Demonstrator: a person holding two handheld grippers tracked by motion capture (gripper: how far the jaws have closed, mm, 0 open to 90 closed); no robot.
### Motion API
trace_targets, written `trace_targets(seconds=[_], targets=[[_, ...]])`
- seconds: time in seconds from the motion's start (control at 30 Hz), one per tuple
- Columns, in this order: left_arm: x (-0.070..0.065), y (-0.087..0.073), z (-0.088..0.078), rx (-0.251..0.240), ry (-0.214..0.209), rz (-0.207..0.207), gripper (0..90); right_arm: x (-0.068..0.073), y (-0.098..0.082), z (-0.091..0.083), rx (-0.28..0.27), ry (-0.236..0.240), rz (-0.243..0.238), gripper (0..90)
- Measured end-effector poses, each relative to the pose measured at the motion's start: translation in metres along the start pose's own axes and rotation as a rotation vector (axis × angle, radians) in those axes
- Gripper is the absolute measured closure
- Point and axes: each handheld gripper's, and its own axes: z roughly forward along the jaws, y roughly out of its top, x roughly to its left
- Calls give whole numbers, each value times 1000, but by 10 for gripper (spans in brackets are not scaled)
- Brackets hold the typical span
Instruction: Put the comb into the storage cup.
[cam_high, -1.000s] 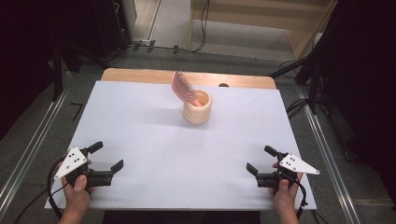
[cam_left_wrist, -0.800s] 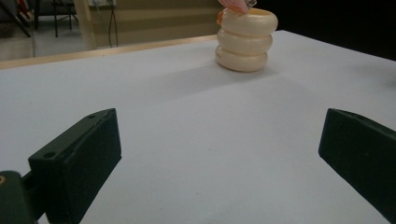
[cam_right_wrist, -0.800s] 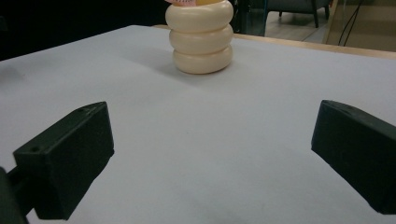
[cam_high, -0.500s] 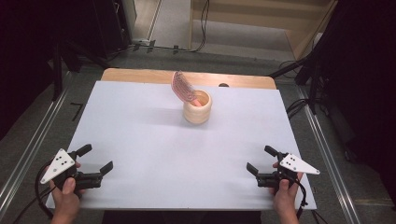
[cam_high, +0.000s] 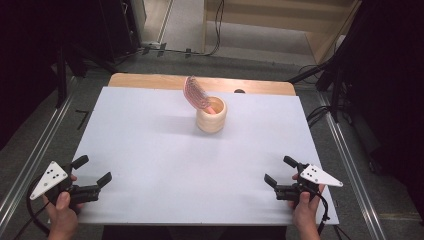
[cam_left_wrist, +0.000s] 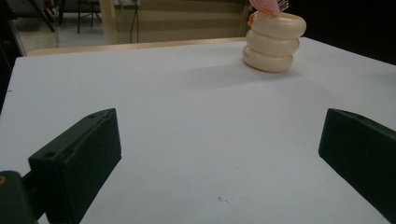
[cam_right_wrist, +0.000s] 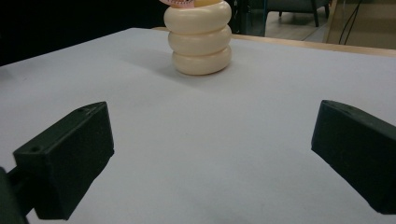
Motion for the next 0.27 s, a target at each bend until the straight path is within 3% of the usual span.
trace_targets(seconds=[0.27], targets=[[-3, 0, 2, 9, 9, 15, 0, 0, 0, -1, -1, 1, 1, 0]])
